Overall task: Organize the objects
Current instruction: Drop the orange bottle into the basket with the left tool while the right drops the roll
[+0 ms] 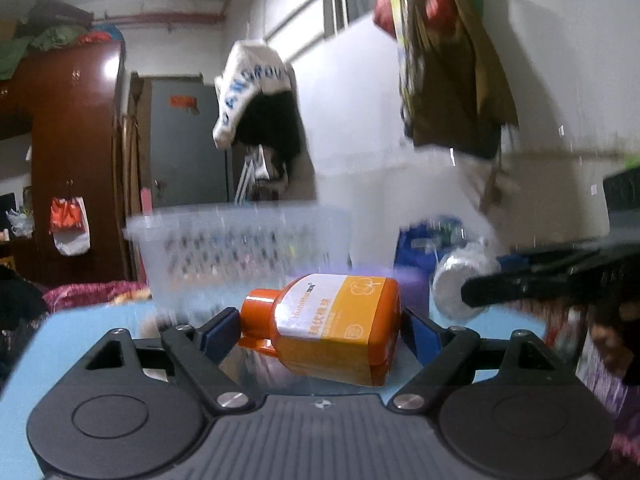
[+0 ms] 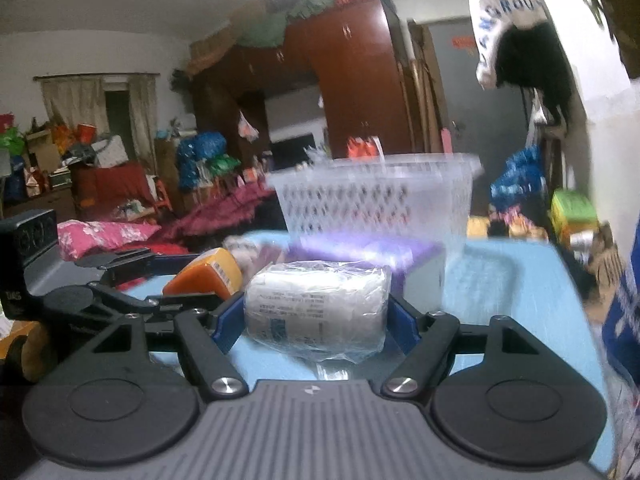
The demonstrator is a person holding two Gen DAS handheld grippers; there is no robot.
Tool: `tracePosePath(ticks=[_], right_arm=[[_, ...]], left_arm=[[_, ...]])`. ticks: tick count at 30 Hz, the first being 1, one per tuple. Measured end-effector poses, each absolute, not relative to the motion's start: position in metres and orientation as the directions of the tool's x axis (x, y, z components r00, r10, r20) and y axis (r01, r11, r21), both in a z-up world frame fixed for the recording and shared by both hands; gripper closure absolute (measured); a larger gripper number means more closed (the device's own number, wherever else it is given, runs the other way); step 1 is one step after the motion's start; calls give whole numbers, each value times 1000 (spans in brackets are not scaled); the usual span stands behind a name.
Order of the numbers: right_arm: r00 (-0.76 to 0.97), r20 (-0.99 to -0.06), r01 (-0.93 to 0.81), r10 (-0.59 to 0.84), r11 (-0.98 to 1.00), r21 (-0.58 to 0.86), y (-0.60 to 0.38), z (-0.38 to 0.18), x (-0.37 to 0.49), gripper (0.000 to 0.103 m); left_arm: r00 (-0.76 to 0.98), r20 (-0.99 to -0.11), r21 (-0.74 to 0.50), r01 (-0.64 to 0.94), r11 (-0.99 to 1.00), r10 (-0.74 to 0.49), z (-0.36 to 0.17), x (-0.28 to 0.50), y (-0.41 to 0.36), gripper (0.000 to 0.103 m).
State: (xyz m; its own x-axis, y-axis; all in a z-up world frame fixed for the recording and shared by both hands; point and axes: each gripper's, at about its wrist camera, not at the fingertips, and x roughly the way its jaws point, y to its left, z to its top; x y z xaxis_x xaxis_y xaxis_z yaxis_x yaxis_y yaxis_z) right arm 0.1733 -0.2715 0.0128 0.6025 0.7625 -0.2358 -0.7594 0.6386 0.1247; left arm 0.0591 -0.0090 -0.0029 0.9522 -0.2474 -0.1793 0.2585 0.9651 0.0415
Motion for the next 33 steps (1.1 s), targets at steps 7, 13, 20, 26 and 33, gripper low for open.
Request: tracePosePath(ticks=[7, 13, 20, 26, 33], right_arm=[[697, -179, -704, 695, 710, 16, -229, 87, 231, 27], [706, -371, -635, 603, 771, 45, -169, 117, 337, 27], [635, -596, -597, 491, 802, 26, -129, 86, 410, 27], [627, -607, -607, 489, 794, 13, -128, 80, 411, 23], [679, -492, -592, 546, 802, 72, -158, 95, 385, 0]], left_arm=[[973, -162, 15, 169, 985, -165, 85, 147, 6, 14], [896, -443, 15, 40, 999, -29, 109, 290, 14, 15], [780, -624, 77, -1, 997, 49, 80, 364, 9, 15], [777, -629, 67, 17, 998, 29, 66, 369, 10, 14], [866, -499, -20, 34, 999, -40, 87, 304, 29, 3]])
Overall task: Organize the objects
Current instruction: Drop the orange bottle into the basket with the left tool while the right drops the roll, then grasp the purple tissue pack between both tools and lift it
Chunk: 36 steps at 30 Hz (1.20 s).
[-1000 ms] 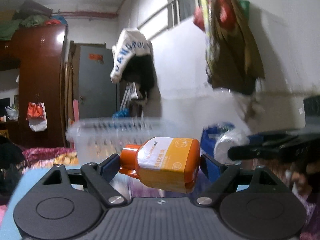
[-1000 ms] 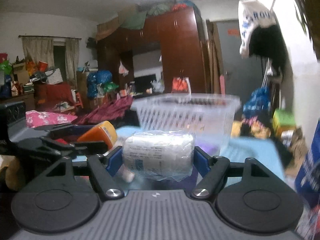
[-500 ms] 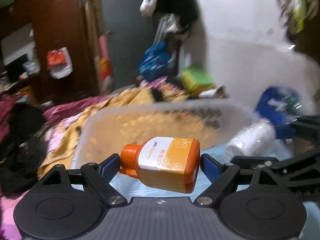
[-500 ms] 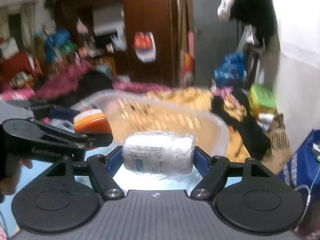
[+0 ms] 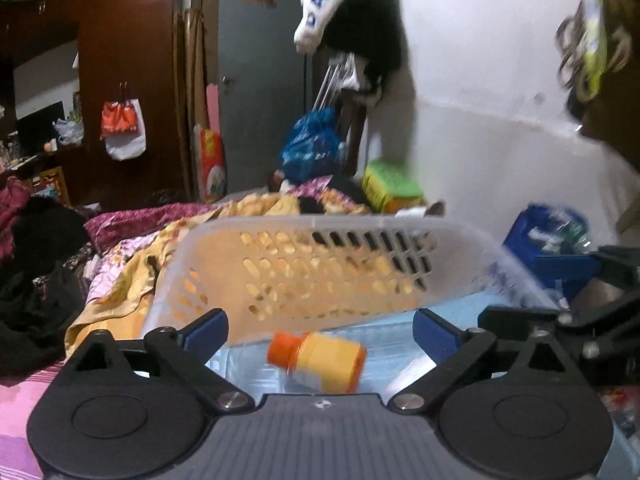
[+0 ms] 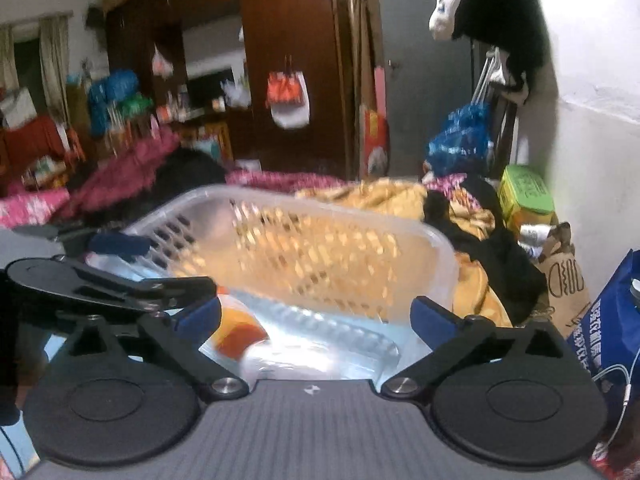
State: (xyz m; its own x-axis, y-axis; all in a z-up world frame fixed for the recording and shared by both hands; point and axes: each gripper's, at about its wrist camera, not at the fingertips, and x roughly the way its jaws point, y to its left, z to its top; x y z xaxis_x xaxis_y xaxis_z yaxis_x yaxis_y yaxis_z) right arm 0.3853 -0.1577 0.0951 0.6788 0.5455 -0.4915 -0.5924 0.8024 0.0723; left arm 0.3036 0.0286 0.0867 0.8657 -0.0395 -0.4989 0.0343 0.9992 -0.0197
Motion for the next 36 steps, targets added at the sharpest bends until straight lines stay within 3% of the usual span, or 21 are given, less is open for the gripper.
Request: tracePosePath(ticks=[7, 14, 22, 28, 36], right_arm=[[700, -291, -620, 652, 758, 205, -208, 79, 299, 0], [646, -239, -701, 725, 687, 191, -212, 17, 216, 0], [639, -280, -704, 716, 691, 160, -217, -5, 210, 2], [702, -271, -641, 658, 751, 160, -227, -12, 214, 2], [711, -247, -637, 658, 752, 170, -241, -10, 217, 2]], left_arm=[[938, -322, -75, 114, 991, -132, 77, 181, 49, 3], [946, -305, -131, 73, 989, -110, 18, 116, 84, 3], [927, -367, -77, 57, 995, -82, -32, 73, 82, 3], [929, -361, 4, 90, 996, -82, -30, 65, 52, 3], [934, -306, 1, 193, 981, -183, -14, 84, 17, 5]])
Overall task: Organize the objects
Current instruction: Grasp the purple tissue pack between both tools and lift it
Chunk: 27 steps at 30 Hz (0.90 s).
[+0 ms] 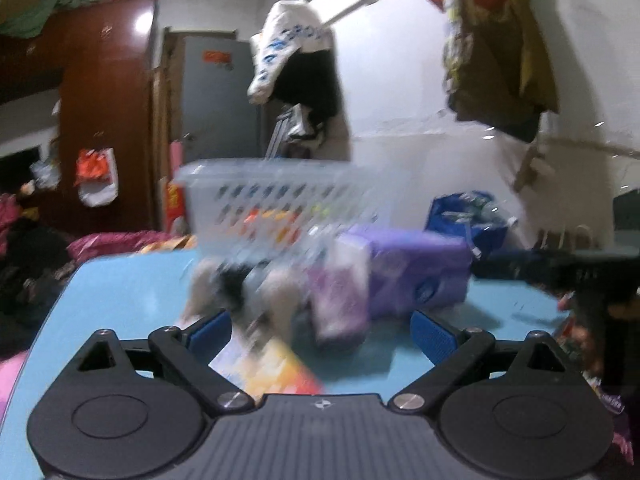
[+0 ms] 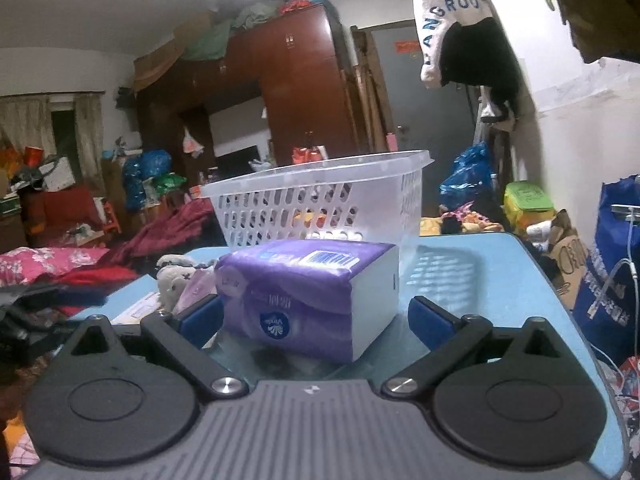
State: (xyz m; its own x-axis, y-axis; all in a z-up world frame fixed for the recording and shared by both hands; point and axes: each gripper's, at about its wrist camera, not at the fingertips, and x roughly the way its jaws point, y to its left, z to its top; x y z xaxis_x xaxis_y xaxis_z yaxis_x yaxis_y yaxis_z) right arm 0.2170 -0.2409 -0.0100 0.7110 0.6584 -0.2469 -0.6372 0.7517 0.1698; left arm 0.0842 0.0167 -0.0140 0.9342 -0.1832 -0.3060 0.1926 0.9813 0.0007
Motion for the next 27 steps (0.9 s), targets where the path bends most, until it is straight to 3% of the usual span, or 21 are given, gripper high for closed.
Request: tracePosePath(ticks=[4, 6, 11, 17, 27], right_arm=[[686, -255, -670, 681, 728, 143, -241, -7, 219, 10], [675, -265, -679, 689, 720, 141, -242, -6, 224, 16], [649, -299, -695, 699, 705, 142, -243, -10, 237, 30], [620, -315, -710, 718, 685, 164, -246, -18, 249, 36], [603, -309, -739, 735, 661, 131, -245, -20, 249, 45]], left_arm=[[910, -314, 40, 296, 954, -269, -3, 118, -6, 9], [893, -346, 38, 321, 946, -289, -3, 138, -15, 19], [870, -386, 18, 338, 941, -305, -8, 166, -18, 27], [863, -379, 27, 373, 928, -336, -9, 175, -23, 28], [854, -388, 49, 395, 918, -347, -19, 180, -35, 39]])
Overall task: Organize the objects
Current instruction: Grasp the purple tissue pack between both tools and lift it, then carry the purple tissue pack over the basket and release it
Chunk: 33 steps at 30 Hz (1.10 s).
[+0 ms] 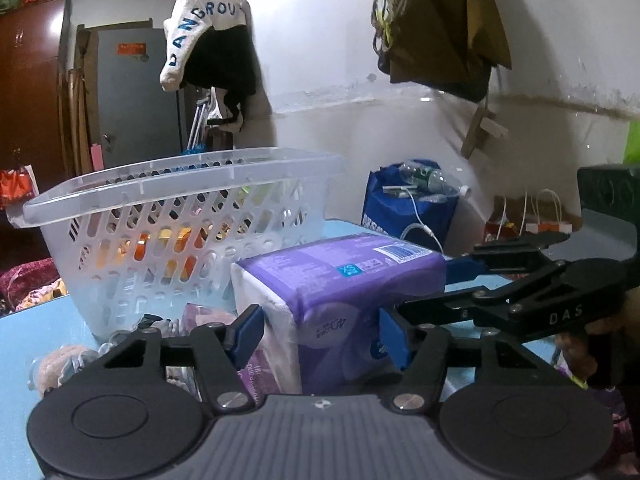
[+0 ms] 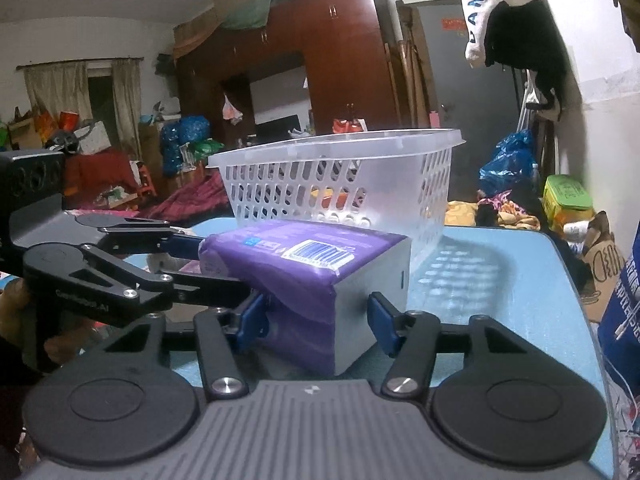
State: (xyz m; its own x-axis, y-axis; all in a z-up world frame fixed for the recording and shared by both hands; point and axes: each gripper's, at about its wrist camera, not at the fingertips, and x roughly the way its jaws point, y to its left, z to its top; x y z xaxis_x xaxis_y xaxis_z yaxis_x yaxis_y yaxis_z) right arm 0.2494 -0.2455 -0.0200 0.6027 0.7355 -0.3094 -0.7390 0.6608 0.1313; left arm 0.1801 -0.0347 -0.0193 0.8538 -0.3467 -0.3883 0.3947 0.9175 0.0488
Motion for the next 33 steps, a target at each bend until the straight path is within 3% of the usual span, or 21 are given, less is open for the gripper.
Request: tracePosePath(ticks=[12, 20, 25, 33], right_arm=[[650, -192, -747, 735, 665, 16, -254, 18, 211, 51], [654, -129, -757, 746, 647, -96, -225, 103, 222, 53], [652, -164, -757, 740, 647, -92, -198, 138, 274, 55], [641, -401, -712, 654, 702, 6, -152, 98, 373, 55]], left_arm=[[901, -205, 67, 402, 913, -381, 14, 134, -27, 43], [941, -93, 106, 333, 937, -324, 102, 144, -12, 43], [951, -143, 84, 287, 954, -273, 136, 208, 1, 44], [900, -382, 6, 228, 974, -209, 101, 319, 8, 44]])
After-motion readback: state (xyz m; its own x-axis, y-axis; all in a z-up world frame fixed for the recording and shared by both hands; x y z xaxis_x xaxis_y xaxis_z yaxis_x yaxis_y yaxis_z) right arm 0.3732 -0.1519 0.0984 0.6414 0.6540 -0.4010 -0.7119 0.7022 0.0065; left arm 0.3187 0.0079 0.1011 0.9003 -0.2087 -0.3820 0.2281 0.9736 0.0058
